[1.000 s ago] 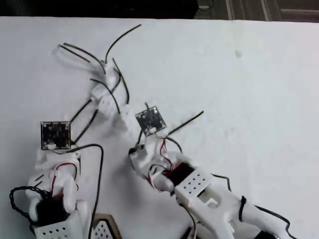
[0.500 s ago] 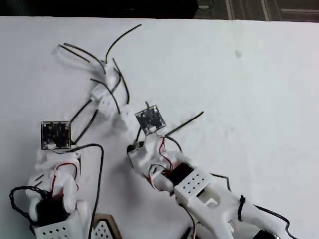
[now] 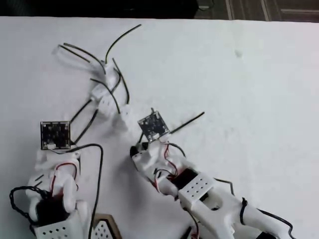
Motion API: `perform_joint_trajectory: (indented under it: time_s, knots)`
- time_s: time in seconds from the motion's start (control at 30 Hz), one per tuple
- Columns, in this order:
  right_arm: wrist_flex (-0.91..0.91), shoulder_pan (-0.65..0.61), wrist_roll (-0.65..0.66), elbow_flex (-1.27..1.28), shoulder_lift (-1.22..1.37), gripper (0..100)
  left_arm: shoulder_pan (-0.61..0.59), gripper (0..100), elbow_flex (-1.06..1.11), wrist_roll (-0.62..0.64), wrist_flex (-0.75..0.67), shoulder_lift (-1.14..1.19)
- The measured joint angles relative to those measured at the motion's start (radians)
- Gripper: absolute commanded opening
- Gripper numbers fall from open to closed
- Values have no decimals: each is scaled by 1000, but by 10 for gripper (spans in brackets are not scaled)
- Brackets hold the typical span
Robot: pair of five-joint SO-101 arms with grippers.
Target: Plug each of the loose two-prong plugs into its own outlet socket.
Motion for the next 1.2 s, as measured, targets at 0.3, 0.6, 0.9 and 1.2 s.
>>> perform_joint_trajectory:
  time_s: [0.3,0.6,0.9,1.2]
  knots:
    - [0,-77,104,31,0,16,0,23,0,0,0,0]
    - [0,-55,259,38,2,16,0,23,0,0,0,0]
    - [5,35,330,43,11,16,0,23,0,0,0,0]
    - [91,18,330,28,2,16,0,23,0,0,0,0]
